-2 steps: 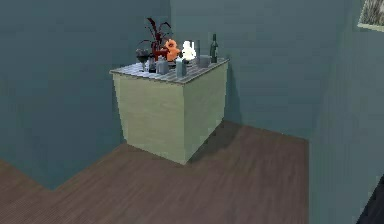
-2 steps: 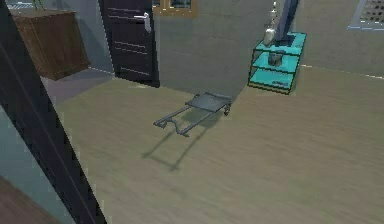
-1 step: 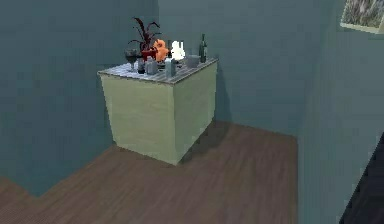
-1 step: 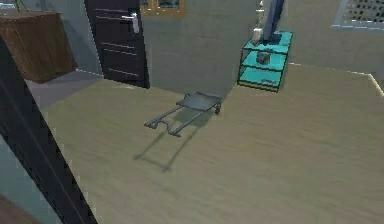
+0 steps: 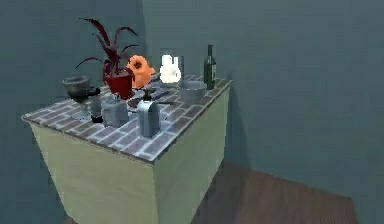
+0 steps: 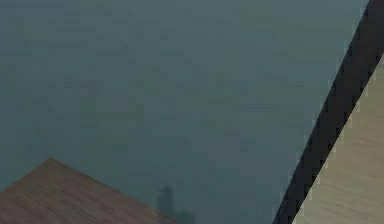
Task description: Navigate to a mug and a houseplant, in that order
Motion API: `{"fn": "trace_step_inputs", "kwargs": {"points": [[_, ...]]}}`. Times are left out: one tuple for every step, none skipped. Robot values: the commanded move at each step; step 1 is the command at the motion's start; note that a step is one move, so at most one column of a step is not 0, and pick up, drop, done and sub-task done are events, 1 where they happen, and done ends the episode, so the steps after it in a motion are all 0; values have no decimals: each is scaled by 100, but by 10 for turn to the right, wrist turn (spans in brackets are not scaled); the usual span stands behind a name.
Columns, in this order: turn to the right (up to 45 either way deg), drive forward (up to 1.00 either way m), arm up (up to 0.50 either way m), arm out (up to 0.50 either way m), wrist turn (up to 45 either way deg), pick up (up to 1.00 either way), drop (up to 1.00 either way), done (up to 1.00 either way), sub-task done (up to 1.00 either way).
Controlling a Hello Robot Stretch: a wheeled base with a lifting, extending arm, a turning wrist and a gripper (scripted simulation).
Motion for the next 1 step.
{"fn": "trace_step_inputs", "kwargs": {"points": [[60,0,0,0,0,0,0,0,0]]}}
